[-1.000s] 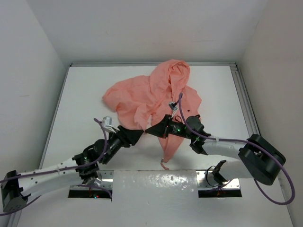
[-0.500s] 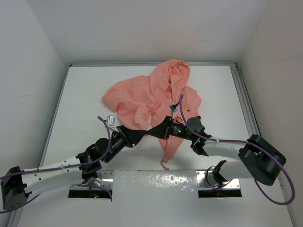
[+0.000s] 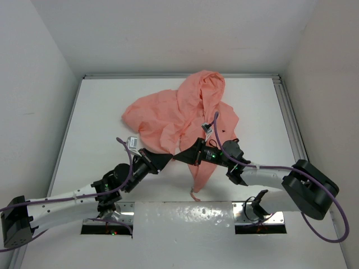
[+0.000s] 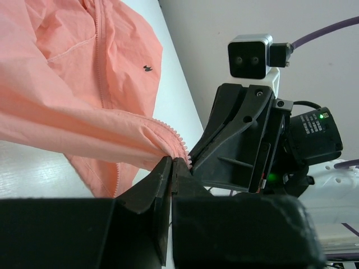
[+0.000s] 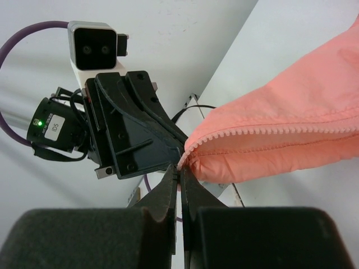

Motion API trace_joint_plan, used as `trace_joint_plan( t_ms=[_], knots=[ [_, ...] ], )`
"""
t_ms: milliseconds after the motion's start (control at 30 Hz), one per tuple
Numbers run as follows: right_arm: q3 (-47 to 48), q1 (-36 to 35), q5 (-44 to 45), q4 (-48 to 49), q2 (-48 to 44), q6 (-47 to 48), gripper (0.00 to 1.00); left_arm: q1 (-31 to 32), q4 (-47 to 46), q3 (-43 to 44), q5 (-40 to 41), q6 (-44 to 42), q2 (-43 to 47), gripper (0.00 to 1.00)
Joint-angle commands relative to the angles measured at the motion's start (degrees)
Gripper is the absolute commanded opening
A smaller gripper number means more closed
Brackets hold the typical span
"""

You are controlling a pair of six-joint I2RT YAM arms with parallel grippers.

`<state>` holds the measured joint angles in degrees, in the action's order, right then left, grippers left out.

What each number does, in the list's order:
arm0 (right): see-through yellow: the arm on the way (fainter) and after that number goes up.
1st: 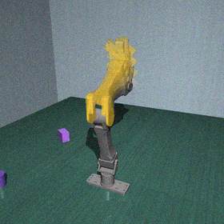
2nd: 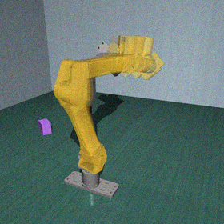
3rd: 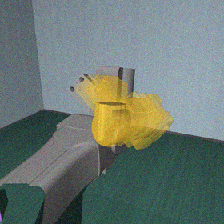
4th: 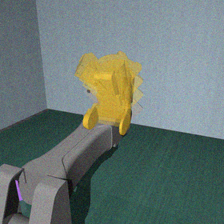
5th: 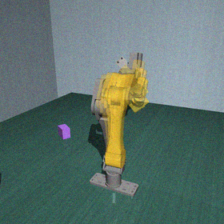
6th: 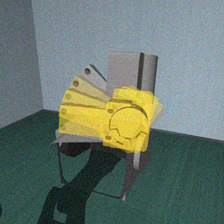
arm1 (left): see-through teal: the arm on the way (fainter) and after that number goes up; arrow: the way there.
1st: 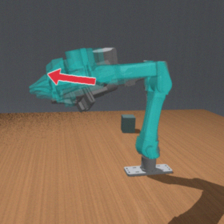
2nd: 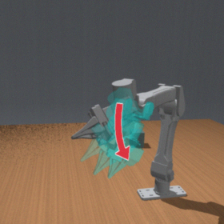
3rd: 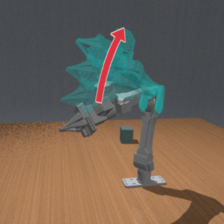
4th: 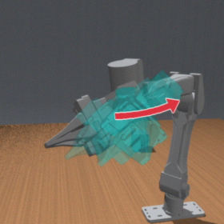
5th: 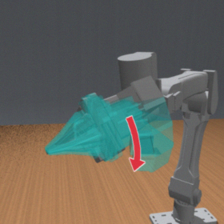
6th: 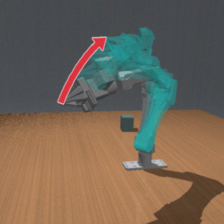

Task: Zip up the jacket

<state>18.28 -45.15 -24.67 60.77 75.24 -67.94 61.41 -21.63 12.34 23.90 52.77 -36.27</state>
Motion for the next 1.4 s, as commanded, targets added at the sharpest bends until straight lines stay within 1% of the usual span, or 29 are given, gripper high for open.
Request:
trace_joint_plan(
  t_ms=[0,133,200,233,267,300,333,367,400,467,500,533,567,600,633,667,700,733,767,833,933,1000,1033,1100,1200,1233,1300,1333,1367],
  knots=[
    [0.0,-0.2,-0.6,3.7,-0.9,0.2,0.0,0.1,-2.1,2.2,1.2,-1.0,0.1,0.0],
    [0.4,-0.1,-0.3,3.1,-1.2,0.4,0.0,0.1,-2.1,2.4,0.4,-1.4,-0.5,0.0],
    [0.7,-0.2,0.6,1.3,-2.0,0.7,0.0,0.1,-1.5,2.3,0.6,-1.8,-0.1,0.0],
    [0.7,-0.2,1.3,-0.1,-2.6,1.8,0.05,0.1,-1.1,2.3,1.4,-1.9,0.3,0.0],
    [0.7,-0.2,2.0,-2.1,-3.3,2.7,0.14,0.1,0.6,2.6,2.0,-2.1,0.6,0.0],
    [0.7,-0.2,2.7,-6.9,-5.1,3.8,0.25,0.1,1.5,2.8,2.7,-2.4,0.8,0.0],
    [1.2,-0.1,4.3,-10.2,-6.2,7.0,0.45,0.1,2.0,3.0,3.9,-4.4,1.3,0.0],
    [1.8,-0.1,5.7,-20.1,-7.7,9.3,0.53,0.1,2.8,3.3,4.6,-5.7,1.5,0.0],
    [2.4,-0.1,7.2,-25.4,-11.1,13.4,0.6,0.1,3.6,3.7,5.5,-6.7,1.5,0.0],
    [3.2,-0.2,13.0,-33.8,-14.5,16.7,0.7,0.1,4.1,4.5,8.3,-10.6,1.5,0.0],
    [3.4,-0.2,14.6,-41.3,-16.1,17.8,0.71,0.1,4.0,4.6,9.1,-11.7,1.4,0.0],
    [4.4,-0.2,18.0,-45.4,-18.7,19.9,0.71,0.2,2.8,4.6,10.5,-14.0,1.3,0.0],
    [4.7,-0.2,19.0,-52.4,-19.8,20.5,0.56,0.1,2.0,4.6,11.1,-15.2,1.2,0.0],
    [4.6,-0.3,19.6,-55.3,-20.8,20.8,0.38,0.2,1.6,4.7,12.5,-16.3,0.9,0.0],
    [4.3,-0.3,20.7,-60.1,-22.5,20.8,0.07,0.2,1.0,5.2,13.3,-18.3,0.7,0.0],
    [4.0,-0.3,21.0,-62.2,-23.0,20.7,0.0,0.3,0.5,5.4,14.3,-19.2,0.3,0.0],
    [3.6,-0.3,21.2,-66.3,-23.5,20.6,0.0,0.3,0.1,5.9,17.1,-20.0,-0.4,0.0],
    [3.4,-0.4,21.2,-66.3,-23.5,20.5,0.0,0.3,0.1,5.9,18.4,-20.0,-0.9,0.0],
    [3.2,-0.5,21.8,-69.0,-23.5,20.4,0.0,0.3,-0.3,6.7,19.3,-20.3,-1.6,0.0],
    [2.7,-0.6,22.9,-71.0,-23.5,20.0,0.0,0.4,-1.0,7.8,22.0,-21.6,-4.2,0.0],
    [3.9,-1.8,26.3,-75.3,-22.5,20.0,0.0,0.4,-0.9,9.7,26.2,-22.1,-8.4,0.0],
    [4.7,-3.0,28.7,-76.9,-21.2,19.8,0.0,0.4,-0.9,9.7,27.7,-21.5,-10.6,0.0],
    [5.1,-3.5,29.0,-77.0,-20.6,19.6,0.0,0.4,-0.3,12.9,28.0,-20.4,-10.9,0.0],
    [5.7,-5.1,29.9,-77.2,-18.6,18.9,0.0,0.3,-0.3,13.7,27.5,-19.1,-11.2,0.0],
    [6.0,-6.8,31.8,-77.5,-17.1,18.6,0.12,0.3,1.2,15.8,25.6,-17.1,-9.9,0.0],
    [5.8,-6.9,32.4,-77.7,-17.1,18.5,0.21,0.2,1.7,15.9,25.1,-16.4,-9.5,0.0],
    [4.4,-7.0,33.0,-77.7,-17.8,17.0,0.31,0.1,1.9,15.7,23.9,-14.8,-8.4,0.0],
    [3.9,-7.0,32.6,-76.5,-17.8,16.5,0.41,0.1,1.9,15.5,23.6,-14.6,-8.2,0.0],
    [3.3,-7.0,32.0,-75.7,-17.6,15.8,0.44,0.1,2.1,15.4,23.4,-14.5,-8.1,0.0]
  ],
)
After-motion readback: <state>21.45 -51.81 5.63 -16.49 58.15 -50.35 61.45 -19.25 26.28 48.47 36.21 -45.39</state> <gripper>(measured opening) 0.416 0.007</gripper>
